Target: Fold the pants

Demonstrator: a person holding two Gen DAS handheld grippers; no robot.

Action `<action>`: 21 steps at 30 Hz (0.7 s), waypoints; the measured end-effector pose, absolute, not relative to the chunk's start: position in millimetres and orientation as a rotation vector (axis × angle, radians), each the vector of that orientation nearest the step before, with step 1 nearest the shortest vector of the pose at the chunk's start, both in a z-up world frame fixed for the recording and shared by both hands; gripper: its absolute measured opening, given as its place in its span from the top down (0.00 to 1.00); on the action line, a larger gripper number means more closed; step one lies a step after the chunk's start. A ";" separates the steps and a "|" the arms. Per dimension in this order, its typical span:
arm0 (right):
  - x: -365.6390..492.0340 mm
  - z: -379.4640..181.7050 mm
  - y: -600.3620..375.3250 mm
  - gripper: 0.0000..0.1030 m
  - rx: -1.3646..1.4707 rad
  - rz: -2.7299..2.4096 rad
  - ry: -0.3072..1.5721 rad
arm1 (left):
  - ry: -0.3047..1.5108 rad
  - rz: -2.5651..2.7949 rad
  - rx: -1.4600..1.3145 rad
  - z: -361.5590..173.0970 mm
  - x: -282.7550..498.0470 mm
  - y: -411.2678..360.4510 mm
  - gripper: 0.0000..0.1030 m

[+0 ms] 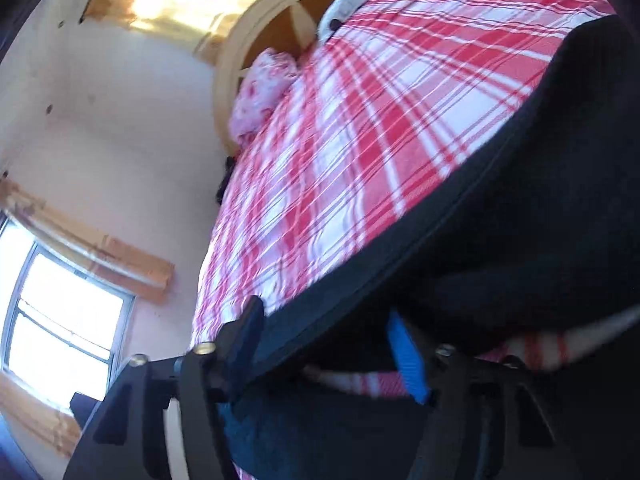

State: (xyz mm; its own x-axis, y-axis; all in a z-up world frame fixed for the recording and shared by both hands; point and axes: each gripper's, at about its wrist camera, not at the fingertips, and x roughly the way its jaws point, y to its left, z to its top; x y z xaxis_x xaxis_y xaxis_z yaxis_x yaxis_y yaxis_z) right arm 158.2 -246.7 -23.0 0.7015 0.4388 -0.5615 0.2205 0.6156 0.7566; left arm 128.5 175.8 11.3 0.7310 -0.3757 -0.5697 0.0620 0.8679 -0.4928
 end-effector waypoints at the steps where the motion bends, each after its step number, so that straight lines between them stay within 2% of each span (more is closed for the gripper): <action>1: 162.1 -23.5 -249.3 0.56 0.926 0.134 0.817 | 0.718 -0.252 -0.462 10.6 129.2 175.7 0.88; 2: 168.2 -23.5 -251.9 0.71 0.917 0.125 0.829 | 0.720 -0.250 -0.457 10.1 129.9 175.3 0.88; 3: 172.1 -23.2 -253.9 0.91 0.909 0.109 0.848 | 0.722 -0.246 -0.449 9.7 130.8 174.9 0.88; 4: 174.4 -22.7 -255.1 0.93 0.906 0.107 0.862 | 0.723 -0.244 -0.442 9.7 131.7 175.7 0.88; 12: 117.0 39.3 -241.6 0.94 0.737 0.232 0.667 | 0.695 -0.244 -0.409 19.6 114.4 190.4 0.88; 16: 70.0 35.7 -227.1 0.94 0.648 0.241 0.671 | 0.734 -0.248 -0.395 8.2 98.6 196.2 0.88; 21: 23.4 4.6 -216.8 0.94 0.633 0.226 0.734 | 0.795 -0.219 -0.351 -14.7 77.2 199.7 0.88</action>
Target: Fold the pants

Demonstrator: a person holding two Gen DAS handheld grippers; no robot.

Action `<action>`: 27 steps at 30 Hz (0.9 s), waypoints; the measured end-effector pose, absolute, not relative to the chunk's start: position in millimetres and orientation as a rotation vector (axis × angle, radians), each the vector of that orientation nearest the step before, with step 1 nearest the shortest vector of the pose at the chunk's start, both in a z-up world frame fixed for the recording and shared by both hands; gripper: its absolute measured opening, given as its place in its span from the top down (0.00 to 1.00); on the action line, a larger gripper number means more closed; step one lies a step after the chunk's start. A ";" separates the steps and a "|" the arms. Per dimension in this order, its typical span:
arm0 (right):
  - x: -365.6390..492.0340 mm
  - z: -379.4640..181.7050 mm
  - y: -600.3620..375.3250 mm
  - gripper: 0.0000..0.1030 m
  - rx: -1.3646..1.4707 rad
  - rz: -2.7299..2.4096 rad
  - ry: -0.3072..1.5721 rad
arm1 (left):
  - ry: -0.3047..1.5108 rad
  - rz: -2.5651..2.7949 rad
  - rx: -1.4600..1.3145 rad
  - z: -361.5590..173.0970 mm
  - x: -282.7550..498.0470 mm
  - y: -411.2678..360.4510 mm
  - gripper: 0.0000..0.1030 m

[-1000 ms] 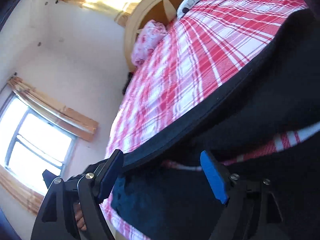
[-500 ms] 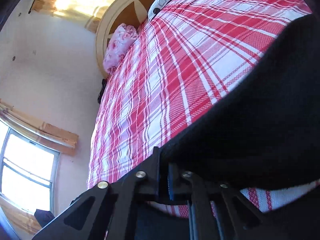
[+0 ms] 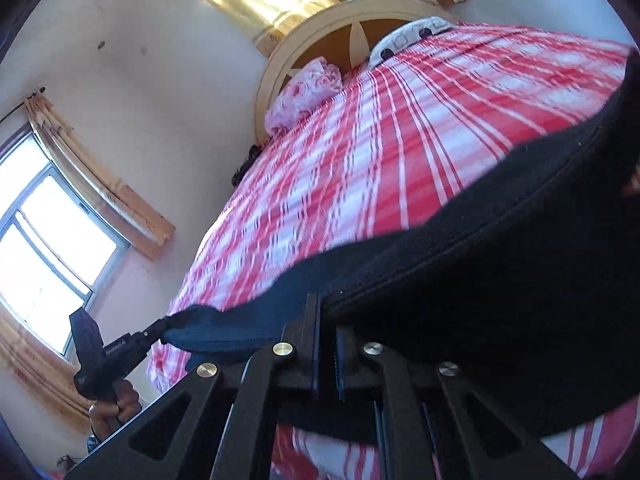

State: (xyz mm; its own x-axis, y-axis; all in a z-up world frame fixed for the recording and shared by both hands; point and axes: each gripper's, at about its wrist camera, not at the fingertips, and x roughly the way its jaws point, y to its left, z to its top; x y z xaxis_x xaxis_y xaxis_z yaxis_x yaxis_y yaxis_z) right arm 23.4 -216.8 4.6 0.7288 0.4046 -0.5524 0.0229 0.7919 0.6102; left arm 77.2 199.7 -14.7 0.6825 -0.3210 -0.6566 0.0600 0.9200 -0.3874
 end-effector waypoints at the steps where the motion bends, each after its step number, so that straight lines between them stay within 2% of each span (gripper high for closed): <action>1: 17.9 -1.7 -213.9 0.94 0.618 0.220 0.749 | 0.807 -0.206 -0.343 -20.3 74.4 199.6 0.88; 7: 4.4 -36.1 -204.6 0.94 0.638 0.208 0.830 | 0.860 -0.141 -0.310 -47.5 64.1 202.3 0.88; 17: -14.2 -58.8 -188.4 0.94 0.618 0.207 0.898 | 0.889 -0.054 -0.248 -63.6 61.3 210.9 0.87; 22: -18.7 -59.3 -192.5 0.93 0.644 0.213 0.904 | 0.900 0.007 -0.257 -71.2 53.2 224.6 0.77; 24: -24.3 -57.2 -200.9 0.82 0.678 0.222 0.956 | 0.882 0.065 -0.242 -65.2 45.8 237.6 0.48; 25: -29.3 -53.9 -205.3 0.78 0.678 0.207 0.962 | 0.872 0.090 -0.239 -62.6 42.6 243.0 0.45; 27: -39.6 -44.5 -213.2 0.68 0.675 0.185 0.938 | 0.840 0.181 -0.226 -54.3 35.0 259.1 0.47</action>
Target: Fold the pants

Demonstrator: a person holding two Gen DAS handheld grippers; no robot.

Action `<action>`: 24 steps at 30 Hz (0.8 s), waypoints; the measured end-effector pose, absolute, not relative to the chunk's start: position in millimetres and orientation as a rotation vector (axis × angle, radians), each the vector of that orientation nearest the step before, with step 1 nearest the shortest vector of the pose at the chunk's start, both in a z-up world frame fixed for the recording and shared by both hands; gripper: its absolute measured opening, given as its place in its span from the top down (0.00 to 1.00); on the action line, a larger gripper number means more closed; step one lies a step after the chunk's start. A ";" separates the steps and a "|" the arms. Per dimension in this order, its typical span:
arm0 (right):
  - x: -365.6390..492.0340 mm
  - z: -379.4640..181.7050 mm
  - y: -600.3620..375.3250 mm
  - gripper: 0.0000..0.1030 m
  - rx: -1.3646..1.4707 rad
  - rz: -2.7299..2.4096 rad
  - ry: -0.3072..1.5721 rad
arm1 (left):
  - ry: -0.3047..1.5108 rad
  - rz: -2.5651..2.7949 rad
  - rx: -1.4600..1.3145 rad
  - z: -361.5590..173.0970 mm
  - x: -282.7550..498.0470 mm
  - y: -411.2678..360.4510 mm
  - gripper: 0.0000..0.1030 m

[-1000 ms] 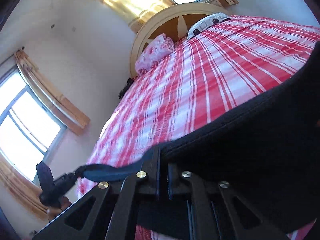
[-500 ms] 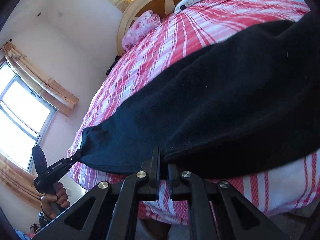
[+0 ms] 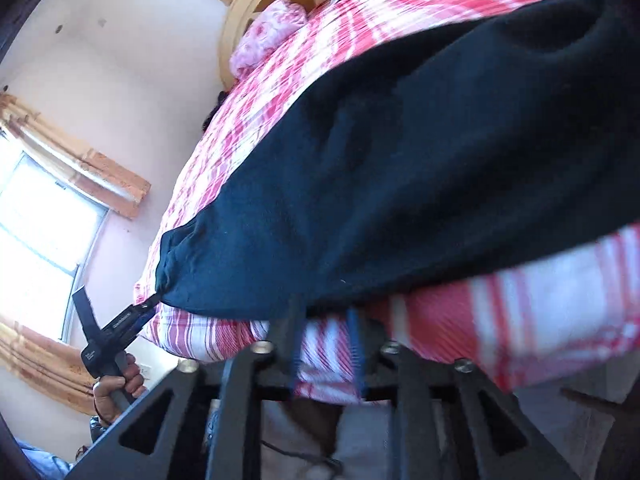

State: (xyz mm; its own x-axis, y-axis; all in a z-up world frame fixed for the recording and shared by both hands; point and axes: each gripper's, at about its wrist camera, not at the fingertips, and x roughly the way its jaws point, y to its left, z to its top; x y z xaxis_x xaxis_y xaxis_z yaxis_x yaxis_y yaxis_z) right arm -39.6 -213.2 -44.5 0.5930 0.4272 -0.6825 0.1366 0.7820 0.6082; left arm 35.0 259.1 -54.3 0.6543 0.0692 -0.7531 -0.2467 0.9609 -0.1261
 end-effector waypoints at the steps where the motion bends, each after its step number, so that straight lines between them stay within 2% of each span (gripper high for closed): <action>1: -45.2 -37.9 -217.6 0.68 0.670 0.165 0.919 | 0.821 0.220 -0.229 -47.9 31.5 268.9 0.47; 6: -44.6 7.0 -233.0 0.68 0.630 0.160 0.750 | 0.724 0.156 -0.208 -20.2 32.9 261.7 0.48; 9: -6.0 27.2 -211.8 0.68 0.577 0.310 0.741 | 0.683 0.063 -0.115 -11.9 43.9 225.3 0.48; 14: 91.6 16.5 -162.8 0.68 0.501 0.509 0.885 | 0.693 -0.007 -0.087 -18.6 77.8 181.5 0.47; 18: 165.1 -18.0 -139.8 0.68 0.593 0.627 1.045 | 0.738 -0.015 -0.083 -34.3 90.1 161.0 0.47; 24: 183.9 -38.4 -105.7 0.68 0.355 0.623 1.111 | 0.808 0.041 -0.033 -71.2 76.0 156.6 0.47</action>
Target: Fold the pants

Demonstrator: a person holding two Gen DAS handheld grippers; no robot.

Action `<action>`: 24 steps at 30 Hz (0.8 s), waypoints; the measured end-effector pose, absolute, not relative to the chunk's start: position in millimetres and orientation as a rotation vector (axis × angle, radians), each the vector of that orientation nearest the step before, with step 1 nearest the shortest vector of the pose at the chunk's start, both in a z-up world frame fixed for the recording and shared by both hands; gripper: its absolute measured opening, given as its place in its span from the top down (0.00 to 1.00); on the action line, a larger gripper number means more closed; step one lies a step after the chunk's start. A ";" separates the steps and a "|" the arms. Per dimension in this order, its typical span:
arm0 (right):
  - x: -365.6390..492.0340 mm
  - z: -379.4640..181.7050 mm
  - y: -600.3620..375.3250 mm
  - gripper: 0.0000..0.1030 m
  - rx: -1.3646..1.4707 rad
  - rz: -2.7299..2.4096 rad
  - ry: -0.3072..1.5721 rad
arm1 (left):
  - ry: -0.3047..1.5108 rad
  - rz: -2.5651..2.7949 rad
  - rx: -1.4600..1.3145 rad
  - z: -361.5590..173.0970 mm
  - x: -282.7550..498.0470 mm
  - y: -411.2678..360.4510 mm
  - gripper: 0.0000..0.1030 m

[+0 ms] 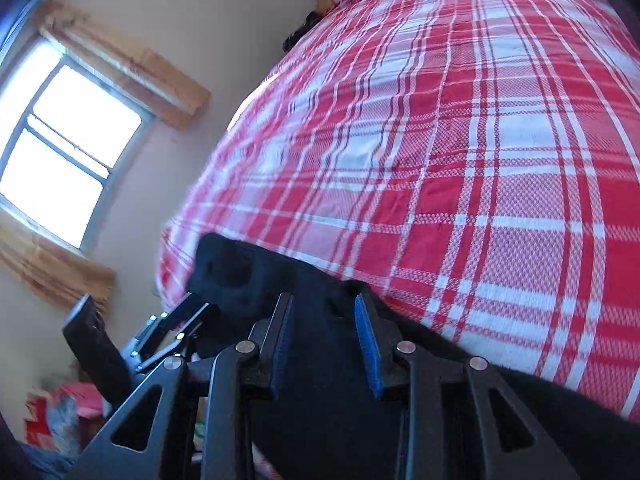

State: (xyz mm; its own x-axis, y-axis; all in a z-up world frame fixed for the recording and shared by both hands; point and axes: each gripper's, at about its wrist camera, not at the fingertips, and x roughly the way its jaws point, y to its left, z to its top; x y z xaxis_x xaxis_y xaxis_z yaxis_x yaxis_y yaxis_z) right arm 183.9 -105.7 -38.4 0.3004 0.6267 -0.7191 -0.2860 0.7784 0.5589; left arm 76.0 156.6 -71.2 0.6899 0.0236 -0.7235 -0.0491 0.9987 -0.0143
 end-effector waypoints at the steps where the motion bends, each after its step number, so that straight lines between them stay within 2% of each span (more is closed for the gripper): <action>1: 182.8 -39.1 -99.8 0.68 0.305 0.622 1.107 | 0.807 0.042 -0.044 -75.1 74.6 157.9 0.47; 5: 180.0 -45.2 -81.8 0.68 0.118 0.614 1.121 | 0.770 0.066 -0.014 -76.9 68.8 151.4 0.47; 10: 173.2 -42.4 -68.3 0.68 0.017 0.670 1.147 | 0.773 0.062 -0.023 -77.6 69.7 153.3 0.46; 14: 183.5 -34.2 -75.0 0.68 0.021 0.601 1.092 | 0.768 0.066 -0.011 -78.4 70.2 151.8 0.46; 18: 188.5 -51.6 -69.9 0.68 0.060 0.638 1.207 | 0.774 0.054 -0.016 -78.3 70.7 153.3 0.46; 20: 177.0 -48.9 -61.6 0.67 0.001 0.668 1.198 | 0.777 0.049 -0.022 -78.4 71.0 154.1 0.46; 22: 171.9 -47.1 -56.9 0.64 -0.007 0.712 1.214 | 0.777 0.052 -0.019 -78.3 71.2 153.7 0.46; 23: 173.4 -48.0 -55.3 0.57 0.019 0.734 1.236 | 0.778 0.053 -0.018 -78.3 71.2 153.4 0.46; 24: 176.5 -50.2 -55.0 0.46 0.049 0.750 1.253 | 0.778 0.053 -0.018 -78.3 71.4 153.5 0.46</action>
State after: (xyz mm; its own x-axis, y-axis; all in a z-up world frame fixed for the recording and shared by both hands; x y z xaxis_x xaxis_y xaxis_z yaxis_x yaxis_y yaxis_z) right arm 176.5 -55.0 -50.2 0.1102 0.5358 -0.8371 -0.4841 0.7645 0.4256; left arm 71.4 153.5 -78.3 0.7108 0.0414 -0.7021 -0.0549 0.9985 0.0033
